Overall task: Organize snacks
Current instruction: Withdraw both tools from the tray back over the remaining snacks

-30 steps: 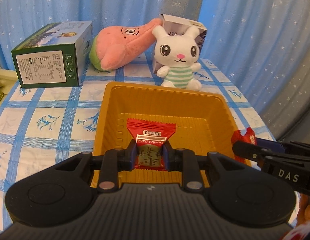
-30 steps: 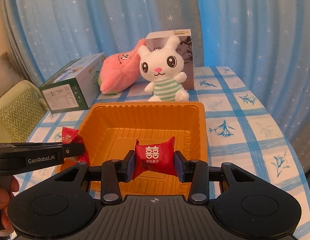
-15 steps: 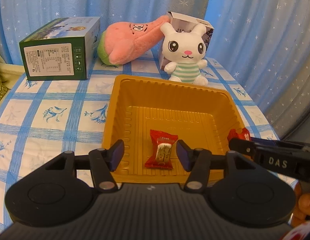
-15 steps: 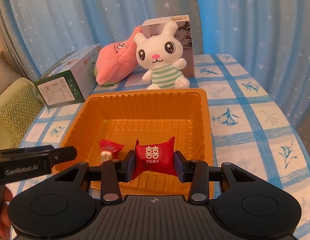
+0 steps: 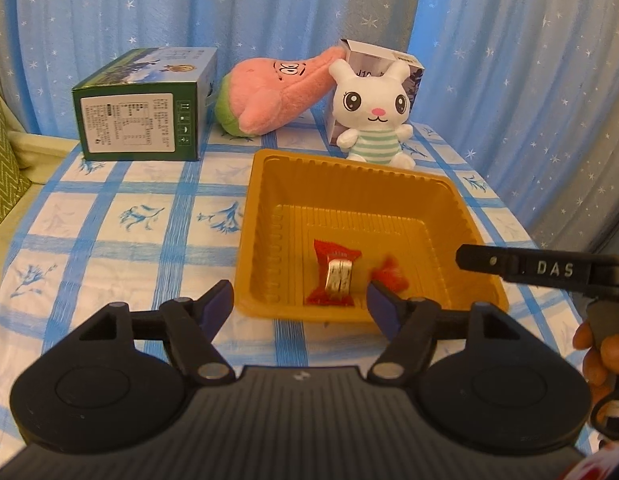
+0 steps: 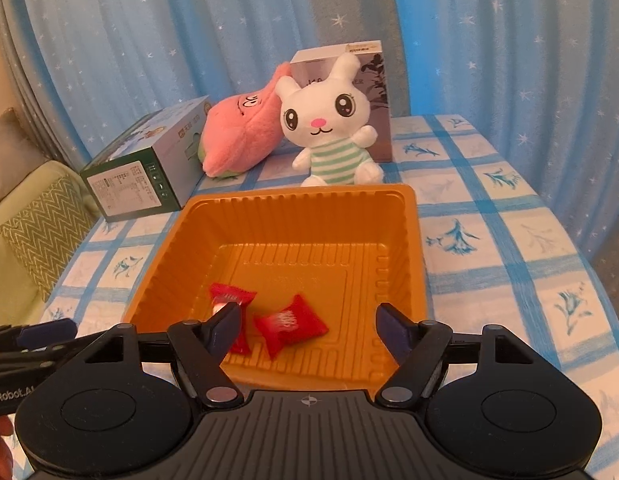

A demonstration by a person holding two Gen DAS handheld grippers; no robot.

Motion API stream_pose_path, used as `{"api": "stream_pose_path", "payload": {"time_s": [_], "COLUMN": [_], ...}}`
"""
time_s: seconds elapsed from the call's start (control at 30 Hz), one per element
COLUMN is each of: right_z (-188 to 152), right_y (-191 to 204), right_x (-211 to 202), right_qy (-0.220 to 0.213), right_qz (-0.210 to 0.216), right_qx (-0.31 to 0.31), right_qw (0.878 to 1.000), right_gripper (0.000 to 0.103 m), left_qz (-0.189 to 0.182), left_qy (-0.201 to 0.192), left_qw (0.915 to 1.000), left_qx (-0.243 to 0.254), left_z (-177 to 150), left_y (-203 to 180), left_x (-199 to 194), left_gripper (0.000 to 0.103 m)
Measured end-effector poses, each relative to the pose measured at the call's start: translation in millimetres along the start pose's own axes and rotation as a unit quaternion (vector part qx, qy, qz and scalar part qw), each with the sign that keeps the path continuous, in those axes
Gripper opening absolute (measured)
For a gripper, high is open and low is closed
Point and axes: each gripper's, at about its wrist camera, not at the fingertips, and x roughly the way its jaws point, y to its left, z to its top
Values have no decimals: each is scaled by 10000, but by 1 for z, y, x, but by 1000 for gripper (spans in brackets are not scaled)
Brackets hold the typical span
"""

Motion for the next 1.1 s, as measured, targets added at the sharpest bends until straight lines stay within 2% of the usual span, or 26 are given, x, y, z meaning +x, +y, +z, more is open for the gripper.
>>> {"api": "stream_pose_path", "payload": {"time_s": [0.33, 0.63, 0.87, 1.1], "right_z": [-31, -81, -119, -143], "right_y": [7, 13, 18, 20], "right_x": [-70, -135, -168, -185], "right_qy": [-92, -266, -238, -195], "right_qz": [-173, -314, -391, -386], "right_qx": [38, 221, 346, 376], "right_qw": [9998, 9989, 9984, 9984], "right_gripper": [74, 74, 74, 74], "left_qz": [-3, 122, 164, 260], "left_qy": [-94, -219, -130, -55], "left_qw": [10000, 9997, 9997, 9996], "left_qx": [21, -26, -107, -1], "left_z": [-30, -68, -103, -132], "left_y": [-8, -9, -6, -4], "left_x": [-63, -119, -143, -158], "left_gripper": [77, 81, 81, 81]}}
